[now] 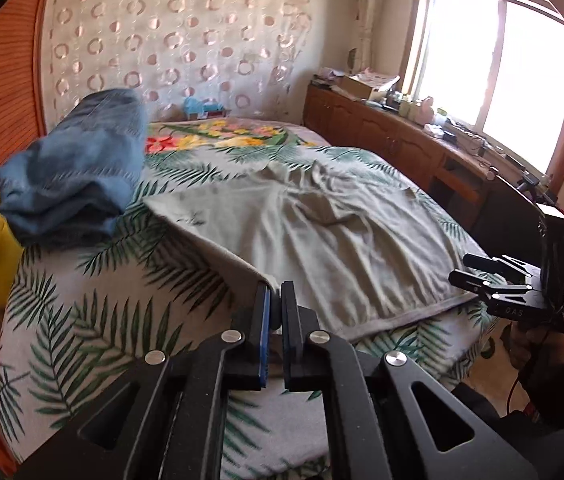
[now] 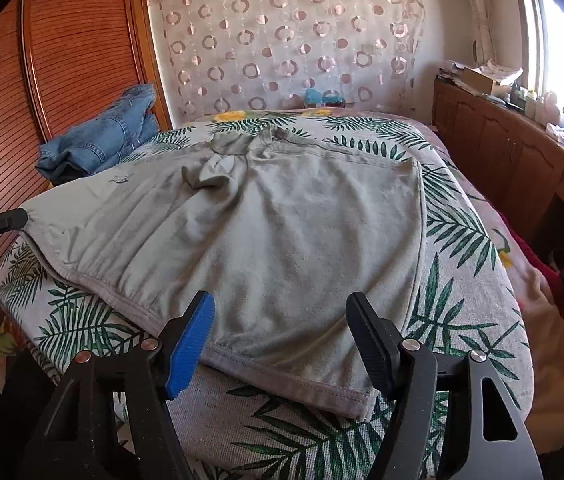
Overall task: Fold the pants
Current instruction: 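Lift the pants leg with the left tool and fold it over the other leg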
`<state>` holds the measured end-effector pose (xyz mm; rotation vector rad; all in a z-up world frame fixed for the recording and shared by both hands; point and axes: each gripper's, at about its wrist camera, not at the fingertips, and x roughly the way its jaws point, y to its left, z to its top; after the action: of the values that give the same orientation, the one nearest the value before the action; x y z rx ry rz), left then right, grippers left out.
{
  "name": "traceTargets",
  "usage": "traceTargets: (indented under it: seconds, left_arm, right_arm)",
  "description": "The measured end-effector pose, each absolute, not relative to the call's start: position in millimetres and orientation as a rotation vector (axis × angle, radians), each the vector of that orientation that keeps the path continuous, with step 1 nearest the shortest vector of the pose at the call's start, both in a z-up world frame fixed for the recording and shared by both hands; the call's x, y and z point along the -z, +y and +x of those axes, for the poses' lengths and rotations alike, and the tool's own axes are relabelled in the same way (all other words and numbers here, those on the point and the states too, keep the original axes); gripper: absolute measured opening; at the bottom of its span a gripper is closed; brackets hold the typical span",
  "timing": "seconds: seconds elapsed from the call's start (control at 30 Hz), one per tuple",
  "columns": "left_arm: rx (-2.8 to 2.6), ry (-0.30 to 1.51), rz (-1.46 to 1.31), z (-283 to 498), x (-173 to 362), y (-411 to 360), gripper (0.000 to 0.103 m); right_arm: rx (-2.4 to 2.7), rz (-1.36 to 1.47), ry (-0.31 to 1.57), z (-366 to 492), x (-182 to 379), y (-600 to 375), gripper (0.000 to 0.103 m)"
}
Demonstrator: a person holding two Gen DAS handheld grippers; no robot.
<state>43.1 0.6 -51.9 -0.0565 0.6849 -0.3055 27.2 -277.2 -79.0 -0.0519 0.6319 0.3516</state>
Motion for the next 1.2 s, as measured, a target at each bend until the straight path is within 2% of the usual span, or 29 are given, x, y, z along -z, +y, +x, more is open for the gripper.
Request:
traceTargets:
  seconds: [0.07,0.23,0.5,0.83,1.2]
  left_arm:
    - [0.328,0.676,-0.045,49,47,-9,0.006]
    - [0.378,0.664,-0.024,58,36,-33,0.006]
    - [0.466,0.652,0.018,78,20,-76,0.006]
    - [0.569,0.657,0.067,93,9,-133,0.006]
    - [0.598,0.698,0.114,112,23,-174,0.006]
  right_arm:
    - [-0.344,-0.061,0.621,25,75,-278,0.069]
    - [-0.343,-0.071,0.606,21,70,-280,0.060]
    - [-0.334,-0.059,0.603,19,73,-285,0.054]
    - [-0.319,-0.051,0.580,17,67,-298,0.052]
    - [-0.296,-0.040,0.568,13,66,-308,0.051]
